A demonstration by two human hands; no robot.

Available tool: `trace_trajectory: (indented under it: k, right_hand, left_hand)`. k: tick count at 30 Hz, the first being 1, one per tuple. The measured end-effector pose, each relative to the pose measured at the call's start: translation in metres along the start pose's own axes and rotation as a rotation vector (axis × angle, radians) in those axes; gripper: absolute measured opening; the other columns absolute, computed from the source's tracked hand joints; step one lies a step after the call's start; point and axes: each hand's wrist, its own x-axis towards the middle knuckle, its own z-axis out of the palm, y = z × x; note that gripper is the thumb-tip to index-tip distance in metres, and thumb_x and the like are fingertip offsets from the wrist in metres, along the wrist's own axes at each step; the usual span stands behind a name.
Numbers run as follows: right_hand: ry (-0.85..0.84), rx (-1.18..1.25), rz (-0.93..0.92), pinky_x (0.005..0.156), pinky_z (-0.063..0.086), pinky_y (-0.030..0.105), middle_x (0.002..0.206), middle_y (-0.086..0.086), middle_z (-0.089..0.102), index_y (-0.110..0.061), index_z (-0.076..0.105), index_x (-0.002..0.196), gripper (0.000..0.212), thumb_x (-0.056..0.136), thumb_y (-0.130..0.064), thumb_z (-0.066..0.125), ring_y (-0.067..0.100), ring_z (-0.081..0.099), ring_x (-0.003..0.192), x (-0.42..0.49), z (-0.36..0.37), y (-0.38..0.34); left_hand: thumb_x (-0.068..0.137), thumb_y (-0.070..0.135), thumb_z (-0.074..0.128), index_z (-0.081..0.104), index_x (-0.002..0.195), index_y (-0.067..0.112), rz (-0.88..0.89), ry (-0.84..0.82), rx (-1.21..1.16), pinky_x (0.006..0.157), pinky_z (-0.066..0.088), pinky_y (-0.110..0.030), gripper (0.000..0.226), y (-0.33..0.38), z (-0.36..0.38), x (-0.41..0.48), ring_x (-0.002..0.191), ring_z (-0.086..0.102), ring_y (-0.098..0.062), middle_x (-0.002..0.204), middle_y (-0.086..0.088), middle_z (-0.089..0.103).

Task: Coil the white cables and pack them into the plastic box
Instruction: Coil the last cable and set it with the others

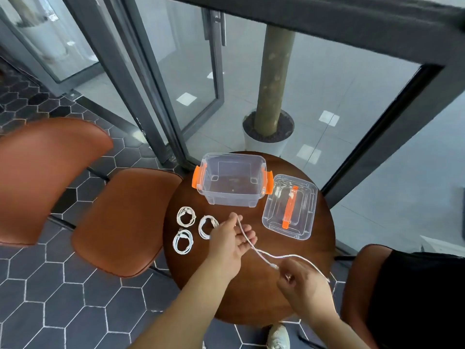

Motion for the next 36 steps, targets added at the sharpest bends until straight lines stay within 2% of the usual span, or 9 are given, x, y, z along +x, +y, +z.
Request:
trace_trajectory:
  k: [4, 9, 12, 16, 22, 25, 31, 34, 36]
  right_hand:
    - [0.049, -0.023, 0.065, 0.048, 0.037, 0.021, 0.060, -0.013, 0.053, -0.030, 0.054, 0.068, 0.023, 0.074, -0.020, 0.074, 0.011, 0.052, 0.053, 0.005, -0.022, 0.002]
    - [0.104, -0.032, 0.058, 0.049, 0.046, 0.031, 0.067, -0.008, 0.056, -0.028, 0.058, 0.070, 0.022, 0.076, -0.015, 0.075, 0.012, 0.056, 0.057, 0.019, -0.038, -0.003]
    - [0.141, -0.063, 0.015, 0.046, 0.047, 0.032, 0.070, -0.008, 0.057, -0.028, 0.059, 0.073, 0.021, 0.081, -0.016, 0.075, 0.013, 0.056, 0.058, 0.031, -0.049, -0.005]
    - [0.162, -0.019, 0.100, 0.053, 0.047, 0.033, 0.077, -0.008, 0.060, -0.029, 0.059, 0.075, 0.022, 0.083, -0.012, 0.069, 0.018, 0.058, 0.065, 0.047, -0.061, -0.001]
    - [0.061, -0.070, -0.001, 0.056, 0.053, 0.038, 0.085, -0.003, 0.063, -0.023, 0.061, 0.077, 0.019, 0.080, -0.007, 0.069, 0.023, 0.060, 0.066, 0.062, -0.048, -0.019]
    - [0.025, 0.006, 0.041, 0.064, 0.054, 0.036, 0.091, -0.001, 0.066, -0.021, 0.067, 0.075, 0.017, 0.079, -0.005, 0.069, 0.022, 0.063, 0.072, 0.066, -0.036, -0.036]
    - [0.062, 0.187, 0.078, 0.072, 0.053, 0.029, 0.090, -0.004, 0.069, -0.018, 0.073, 0.092, 0.012, 0.085, -0.007, 0.071, 0.014, 0.067, 0.081, 0.056, -0.020, -0.061]
    - [0.108, 0.255, 0.045, 0.071, 0.056, 0.028, 0.096, -0.005, 0.064, -0.021, 0.070, 0.101, 0.026, 0.083, -0.003, 0.075, 0.010, 0.068, 0.081, 0.048, -0.017, -0.079]
    - [0.036, 0.453, 0.131, 0.071, 0.058, 0.028, 0.100, -0.009, 0.067, -0.024, 0.068, 0.107, 0.038, 0.080, 0.000, 0.078, 0.007, 0.069, 0.083, 0.045, -0.020, -0.097]
  left_hand:
    - [0.101, 0.036, 0.053, 0.066, 0.106, 0.001, 0.037, -0.055, -0.113, 0.082, 0.057, -0.044, 0.037, 0.023, -0.010, -0.034, 0.088, 0.067, -0.031, 0.089, -0.015, 0.065]
    - [0.102, 0.033, 0.052, 0.067, 0.100, 0.001, 0.119, -0.059, -0.237, 0.090, 0.054, -0.047, 0.035, 0.038, -0.023, -0.080, 0.099, 0.069, -0.035, 0.094, -0.017, 0.069]
    - [0.100, 0.030, 0.055, 0.067, 0.096, 0.002, 0.199, -0.065, -0.295, 0.087, 0.055, -0.045, 0.031, 0.042, -0.035, -0.108, 0.086, 0.074, -0.032, 0.086, -0.016, 0.069]
    - [0.100, 0.033, 0.053, 0.068, 0.093, 0.006, 0.300, -0.028, -0.292, 0.083, 0.053, -0.042, 0.031, 0.065, -0.059, -0.128, 0.067, 0.072, -0.023, 0.069, -0.008, 0.067]
    - [0.103, 0.032, 0.048, 0.065, 0.103, 0.006, 0.293, 0.107, -0.306, 0.070, 0.055, -0.041, 0.031, 0.096, -0.098, -0.105, 0.061, 0.057, -0.019, 0.064, -0.005, 0.054]
    - [0.105, 0.023, 0.046, 0.065, 0.109, 0.004, 0.285, 0.116, -0.254, 0.064, 0.056, -0.037, 0.027, 0.091, -0.106, -0.104, 0.055, 0.047, -0.015, 0.056, -0.002, 0.046]
    - [0.105, 0.016, 0.044, 0.064, 0.109, 0.004, 0.402, 0.054, -0.184, 0.072, 0.056, -0.040, 0.024, 0.082, -0.118, -0.115, 0.052, 0.060, -0.014, 0.059, -0.003, 0.053]
    - [0.104, 0.016, 0.044, 0.065, 0.104, 0.006, 0.456, 0.099, -0.231, 0.074, 0.055, -0.041, 0.023, 0.082, -0.135, -0.118, 0.060, 0.067, -0.019, 0.066, -0.006, 0.058]
    - [0.104, 0.016, 0.044, 0.066, 0.102, 0.007, 0.454, 0.137, -0.227, 0.073, 0.057, -0.041, 0.023, 0.078, -0.149, -0.121, 0.065, 0.069, -0.022, 0.068, -0.008, 0.061]
